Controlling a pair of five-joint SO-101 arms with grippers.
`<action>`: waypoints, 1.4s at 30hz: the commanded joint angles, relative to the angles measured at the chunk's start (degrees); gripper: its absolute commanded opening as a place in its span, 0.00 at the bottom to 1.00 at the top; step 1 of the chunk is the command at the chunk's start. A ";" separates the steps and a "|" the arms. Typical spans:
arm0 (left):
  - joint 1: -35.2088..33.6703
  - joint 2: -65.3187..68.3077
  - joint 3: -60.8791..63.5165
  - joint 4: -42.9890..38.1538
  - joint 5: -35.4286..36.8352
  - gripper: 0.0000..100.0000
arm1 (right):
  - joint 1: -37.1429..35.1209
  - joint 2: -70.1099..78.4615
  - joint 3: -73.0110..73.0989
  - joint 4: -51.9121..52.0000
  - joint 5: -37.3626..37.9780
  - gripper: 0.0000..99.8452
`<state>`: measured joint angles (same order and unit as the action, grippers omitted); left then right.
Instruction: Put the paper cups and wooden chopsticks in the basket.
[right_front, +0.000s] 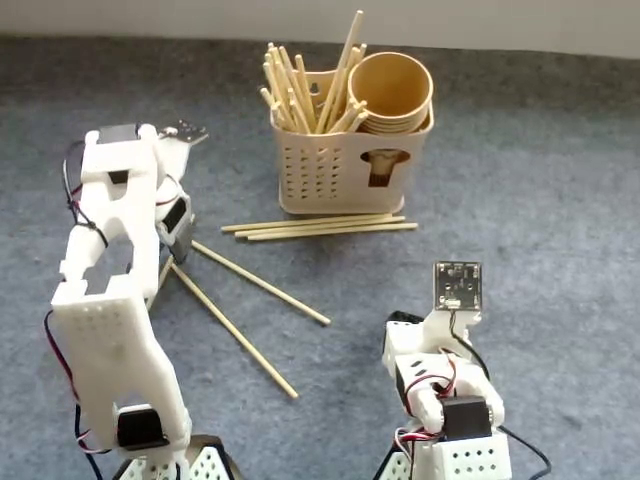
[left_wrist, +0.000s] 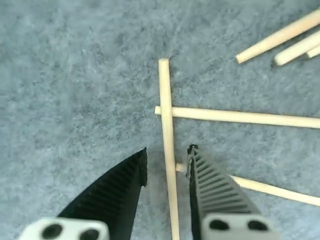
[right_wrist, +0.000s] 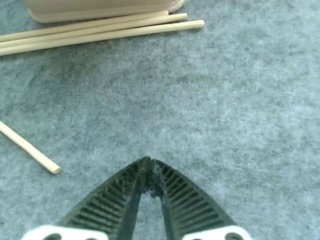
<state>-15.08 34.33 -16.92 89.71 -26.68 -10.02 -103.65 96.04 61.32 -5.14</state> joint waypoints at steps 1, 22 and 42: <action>-0.22 1.80 -0.40 -0.70 -0.35 0.10 | 0.75 -0.75 8.48 0.22 -0.35 0.00; -2.07 -19.56 0.13 5.54 5.10 0.00 | 0.75 -0.75 8.48 0.22 -0.35 0.00; 15.52 -47.87 -0.75 -4.31 28.84 0.00 | 0.75 -0.75 8.48 0.22 -0.35 0.00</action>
<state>-5.23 -5.67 -16.57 92.26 -3.65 -10.02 -103.65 96.04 61.32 -5.14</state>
